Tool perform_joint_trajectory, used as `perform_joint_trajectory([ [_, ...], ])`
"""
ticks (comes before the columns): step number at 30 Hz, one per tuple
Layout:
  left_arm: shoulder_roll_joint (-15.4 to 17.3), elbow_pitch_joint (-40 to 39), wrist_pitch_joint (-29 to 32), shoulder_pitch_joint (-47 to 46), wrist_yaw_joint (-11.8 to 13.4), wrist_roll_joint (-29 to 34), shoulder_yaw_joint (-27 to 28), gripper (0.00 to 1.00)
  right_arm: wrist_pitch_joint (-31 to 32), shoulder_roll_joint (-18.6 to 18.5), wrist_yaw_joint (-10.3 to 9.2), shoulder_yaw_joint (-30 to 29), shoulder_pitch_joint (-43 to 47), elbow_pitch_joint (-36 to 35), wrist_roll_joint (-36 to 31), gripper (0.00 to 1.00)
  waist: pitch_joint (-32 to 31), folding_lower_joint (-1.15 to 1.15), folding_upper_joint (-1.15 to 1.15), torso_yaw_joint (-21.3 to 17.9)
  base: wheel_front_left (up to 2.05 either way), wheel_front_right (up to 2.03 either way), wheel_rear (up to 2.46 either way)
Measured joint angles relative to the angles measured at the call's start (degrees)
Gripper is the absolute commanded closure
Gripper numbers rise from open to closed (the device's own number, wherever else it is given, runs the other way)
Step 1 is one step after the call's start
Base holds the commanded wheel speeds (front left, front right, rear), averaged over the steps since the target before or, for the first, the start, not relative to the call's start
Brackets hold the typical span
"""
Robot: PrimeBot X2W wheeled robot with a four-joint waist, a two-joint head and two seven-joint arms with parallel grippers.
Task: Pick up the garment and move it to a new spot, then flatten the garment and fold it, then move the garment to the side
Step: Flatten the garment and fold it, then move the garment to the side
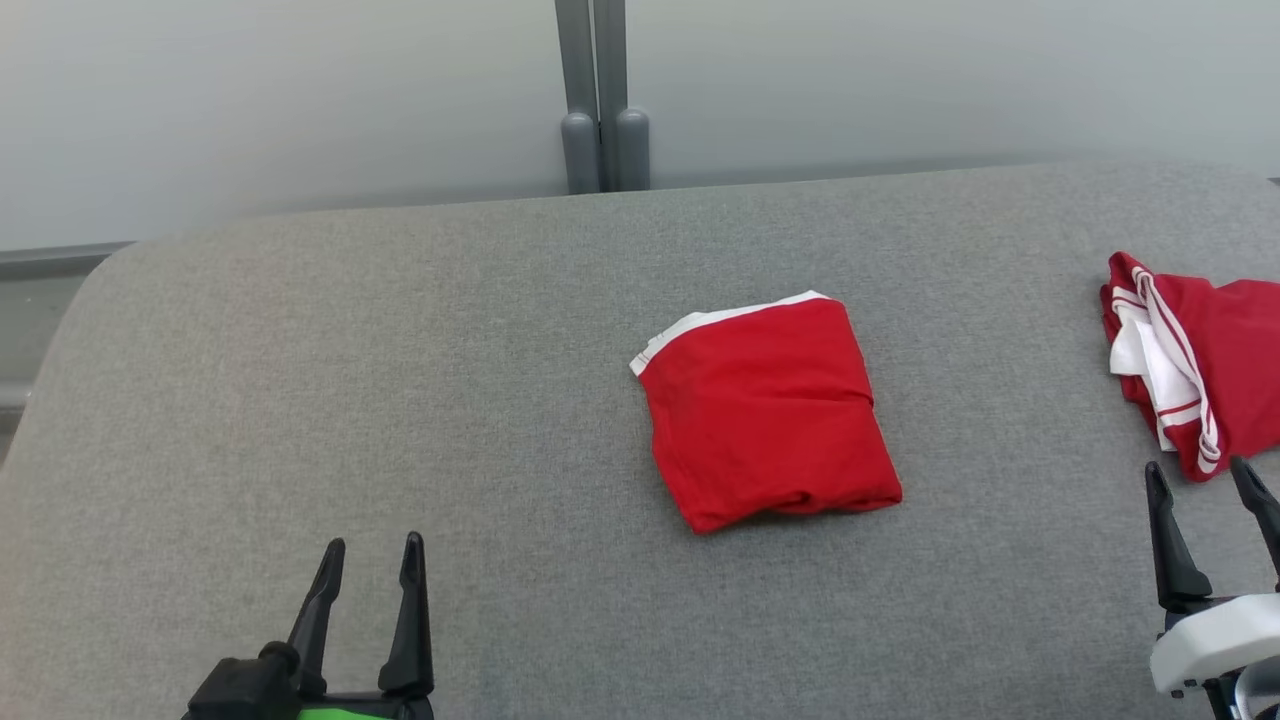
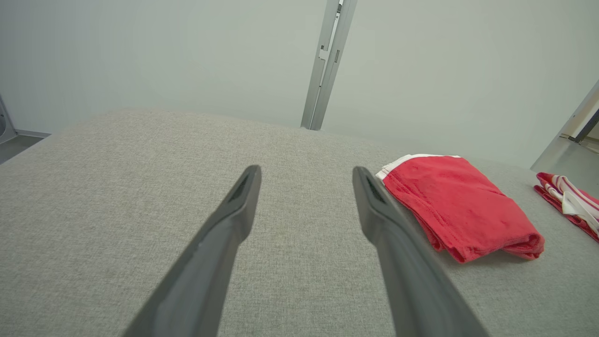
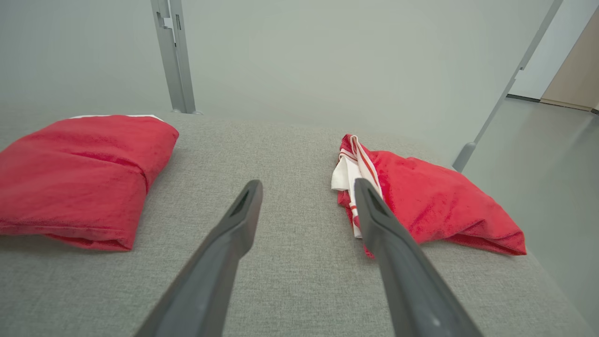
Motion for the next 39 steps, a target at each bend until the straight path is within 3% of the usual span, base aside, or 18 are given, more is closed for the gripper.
perform_joint_trajectory([
  [5, -0.01, -1.02, 0.0, 1.39, 0.07, 0.01, 1.99, 0.0, -0.18, 3.53, 0.0, -3.33, 3.88, -3.32, -1.96, 0.0, -1.4, 0.0, 0.0, -1.67, 0.0, 0.0, 0.0],
  [12, 0.0, -1.81, 0.0, 2.15, 0.05, 0.6, 4.04, 0.0, -0.16, 5.9, 0.0, -2.78, 5.27, -5.19, -2.87, 0.0, -2.46, 0.0, 0.0, -3.27, 0.0, 0.0, 0.0],
  [39, -0.01, 0.24, 0.0, 3.69, -0.7, 1.38, 4.92, 0.0, -0.18, 5.97, 0.0, 0.11, 5.53, -6.03, -3.35, 0.0, -4.01, 0.0, 0.0, -0.3, 0.0, 0.0, 0.0],
])
